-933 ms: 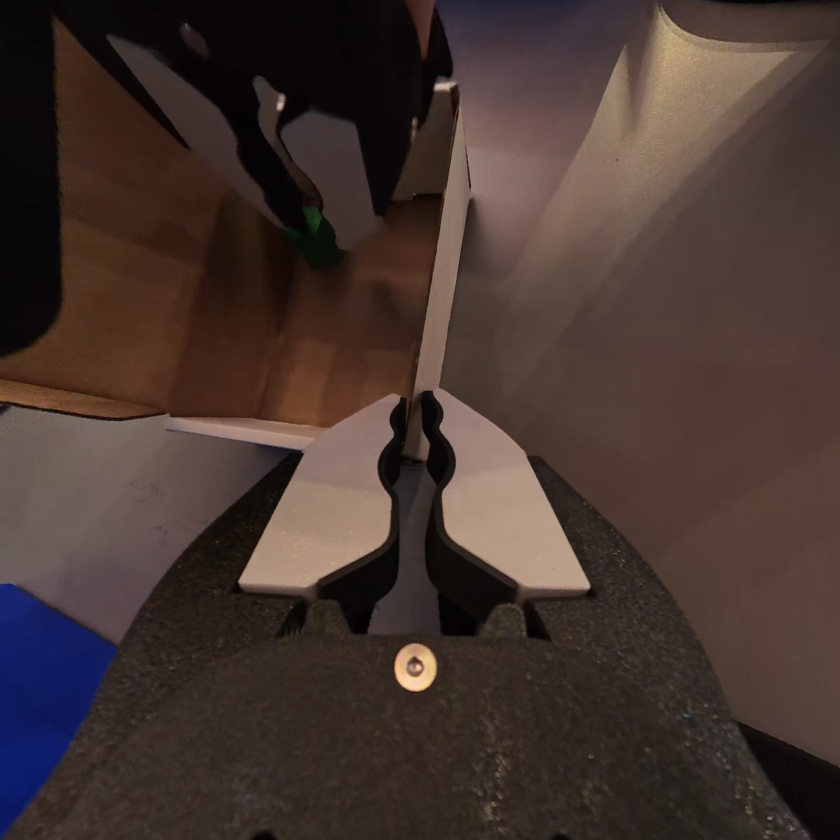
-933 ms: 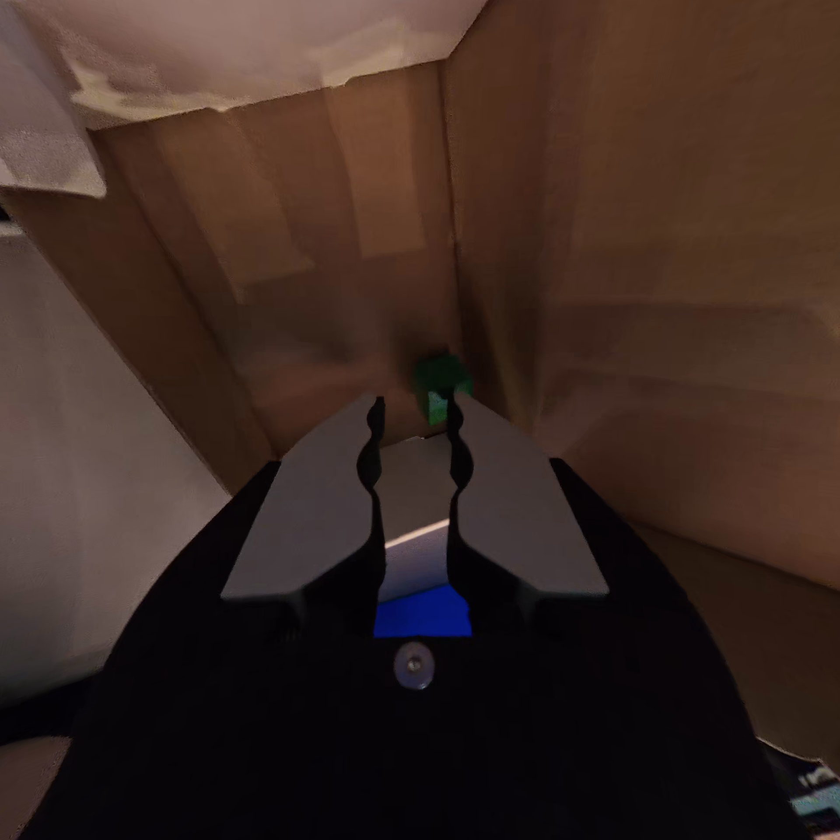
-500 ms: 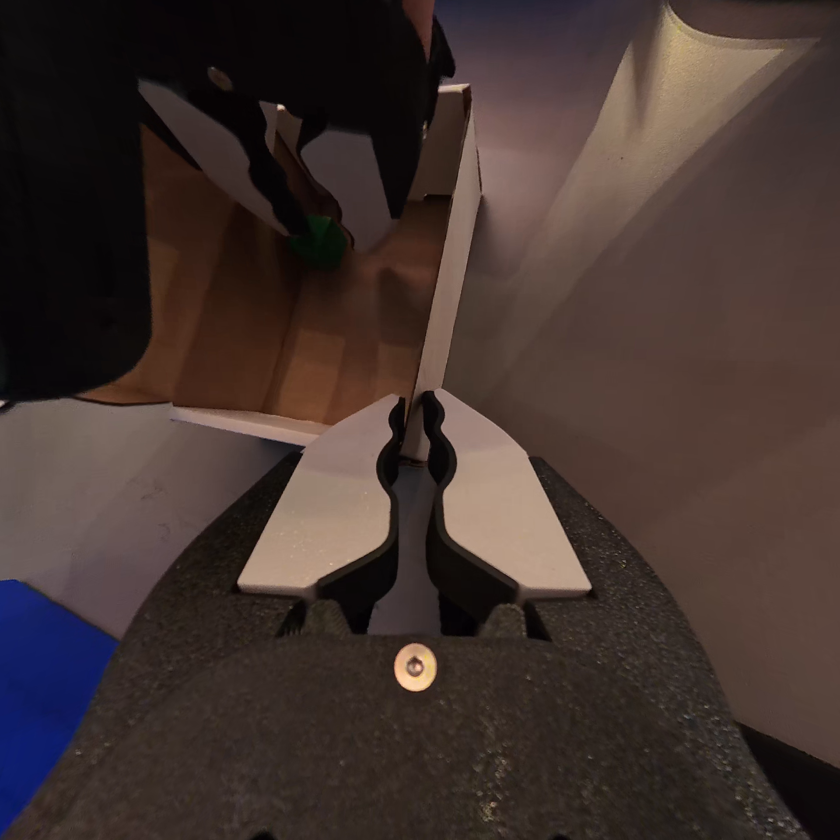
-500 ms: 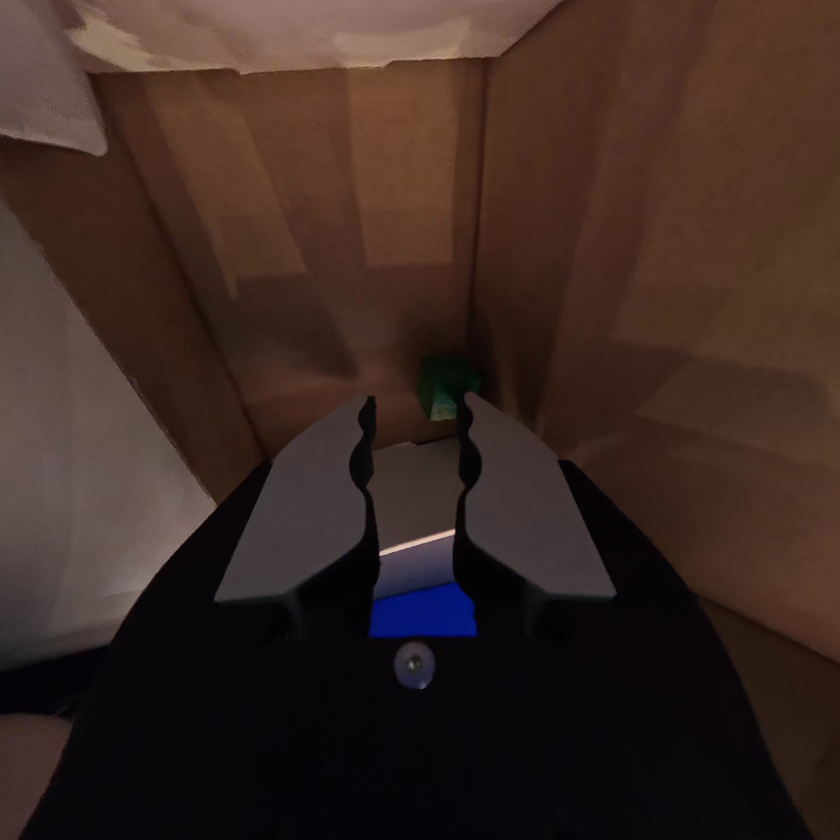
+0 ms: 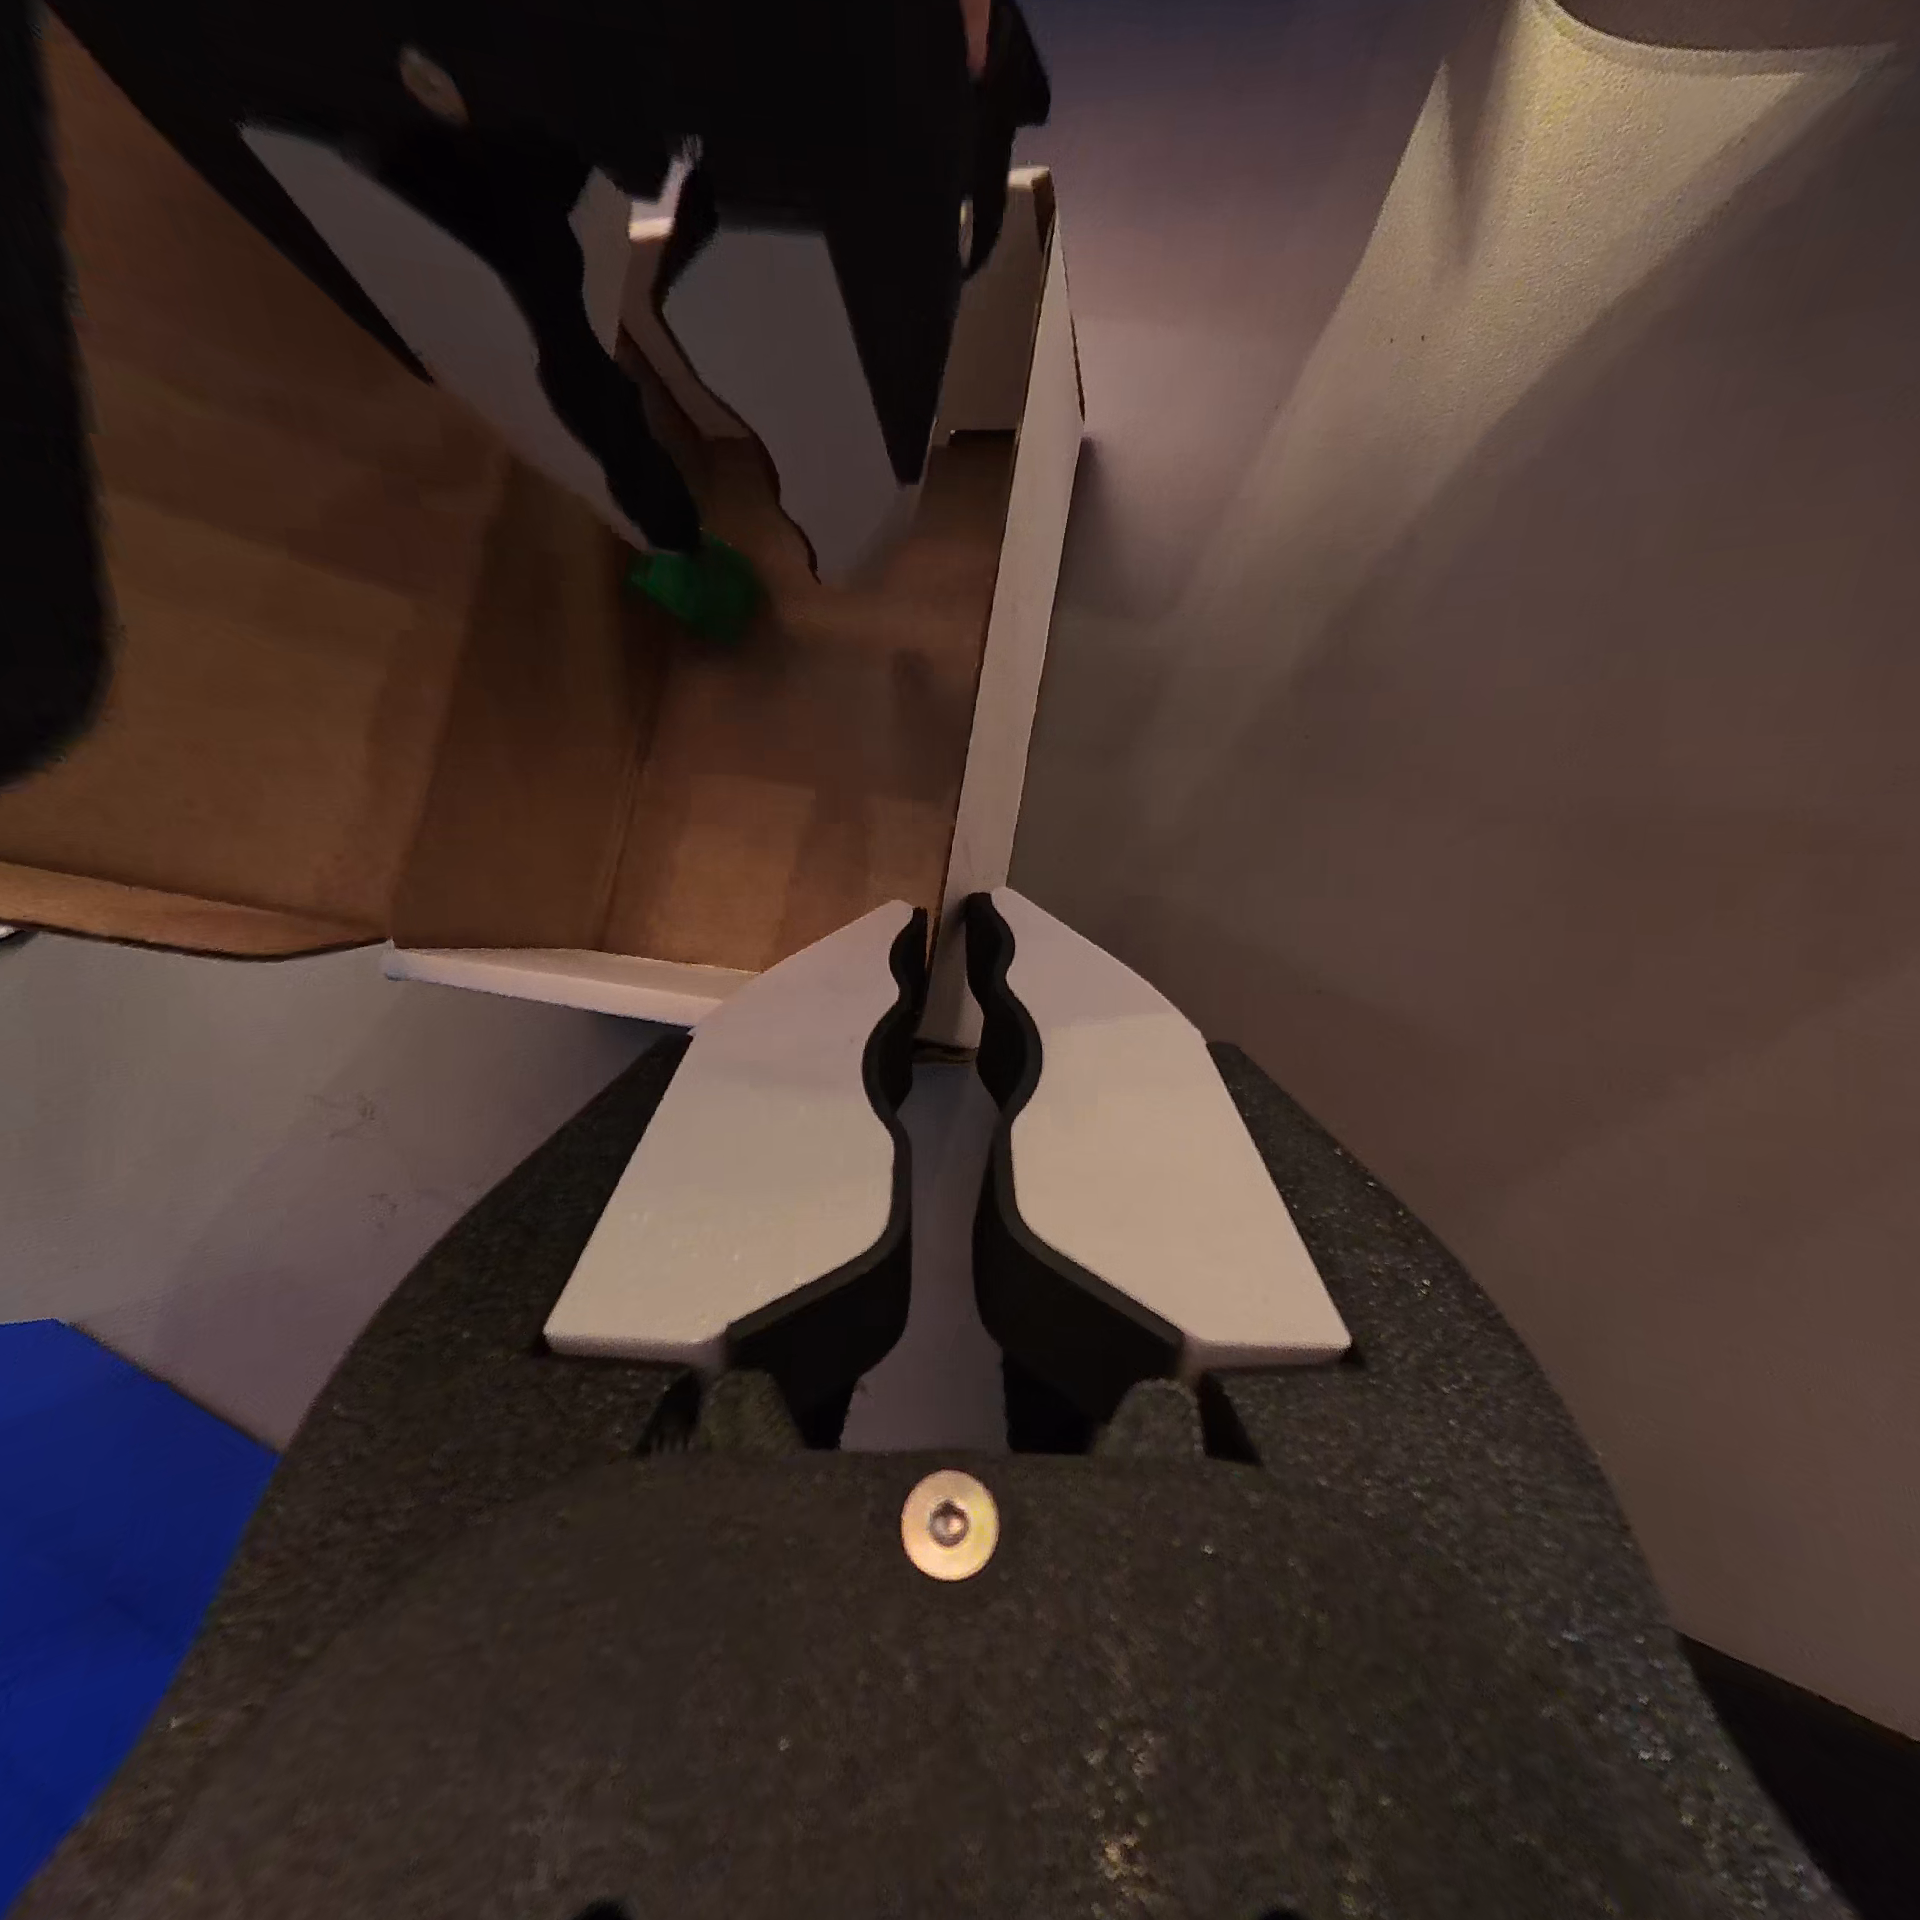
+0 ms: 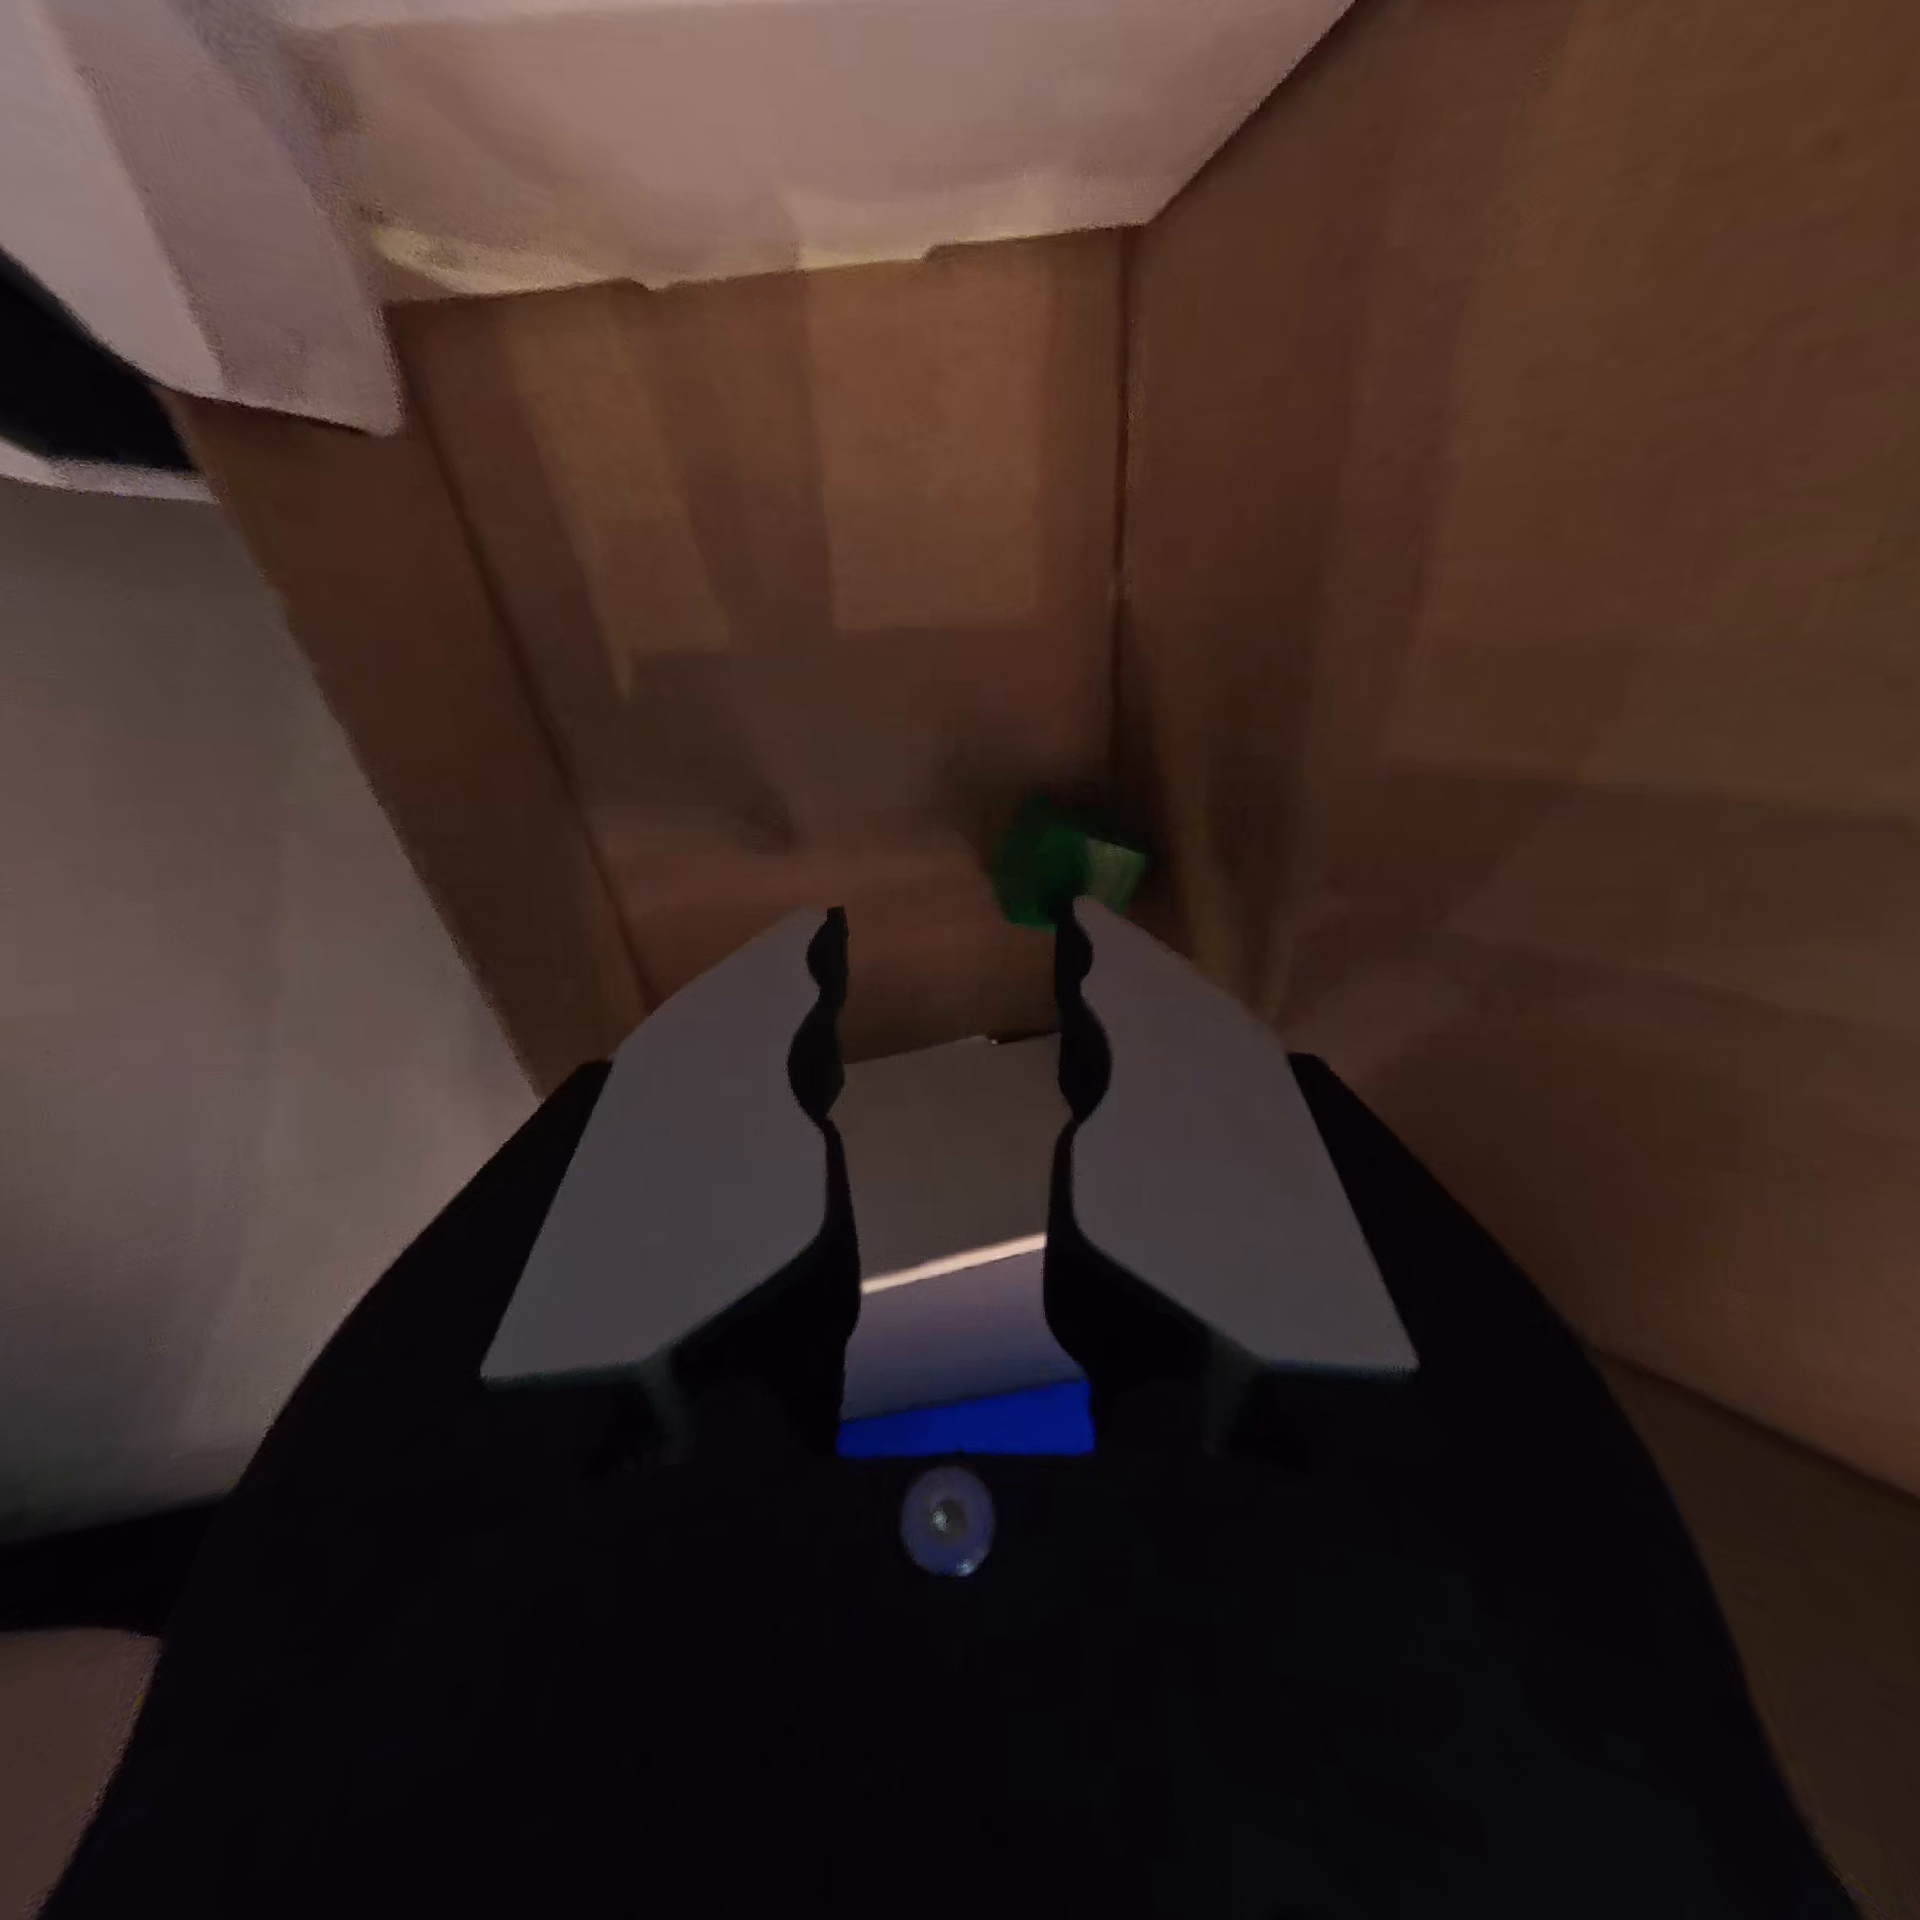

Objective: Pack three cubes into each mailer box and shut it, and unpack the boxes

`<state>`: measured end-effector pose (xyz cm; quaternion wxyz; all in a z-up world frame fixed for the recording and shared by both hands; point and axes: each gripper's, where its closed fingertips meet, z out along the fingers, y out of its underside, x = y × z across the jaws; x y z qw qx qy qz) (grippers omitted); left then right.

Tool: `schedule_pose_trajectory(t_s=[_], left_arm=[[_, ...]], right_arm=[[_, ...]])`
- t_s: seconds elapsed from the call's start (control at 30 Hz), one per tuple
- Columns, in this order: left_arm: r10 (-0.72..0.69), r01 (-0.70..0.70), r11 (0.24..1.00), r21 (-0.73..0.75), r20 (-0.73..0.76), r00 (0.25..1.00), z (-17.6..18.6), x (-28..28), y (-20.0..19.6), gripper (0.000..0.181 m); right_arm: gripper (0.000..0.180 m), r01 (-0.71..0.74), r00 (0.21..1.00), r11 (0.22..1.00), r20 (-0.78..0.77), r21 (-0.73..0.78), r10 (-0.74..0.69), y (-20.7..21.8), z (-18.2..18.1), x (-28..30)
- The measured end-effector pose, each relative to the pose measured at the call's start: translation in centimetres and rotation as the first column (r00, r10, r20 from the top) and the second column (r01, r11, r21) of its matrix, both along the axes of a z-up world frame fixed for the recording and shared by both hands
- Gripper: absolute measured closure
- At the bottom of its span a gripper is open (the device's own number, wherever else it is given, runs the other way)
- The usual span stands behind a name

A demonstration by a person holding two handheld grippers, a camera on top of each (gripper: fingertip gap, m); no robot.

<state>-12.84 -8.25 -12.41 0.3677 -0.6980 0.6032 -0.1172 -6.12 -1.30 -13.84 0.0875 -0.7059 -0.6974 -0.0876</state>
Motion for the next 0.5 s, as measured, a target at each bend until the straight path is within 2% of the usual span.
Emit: schedule_pose_trajectory(t_s=[0.3, 0.5], left_arm=[[0.000, 0.000, 1.000, 0.001, -0.005, 1.000, 0.0, 0.0, 0.0, 0.173], [0.000, 0.000, 1.000, 0.003, -0.008, 1.000, 0.0, 0.0, 0.0, 0.174]], right_arm=[[0.146, -0.020, 1.000, 0.990, -0.027, -0.138, 0.017, -2.5, 0.3, 0.4], [0.145, -0.013, 0.995, 0.997, -0.097, -0.073, 0.006, -1.7, 1.7, -0.2]])
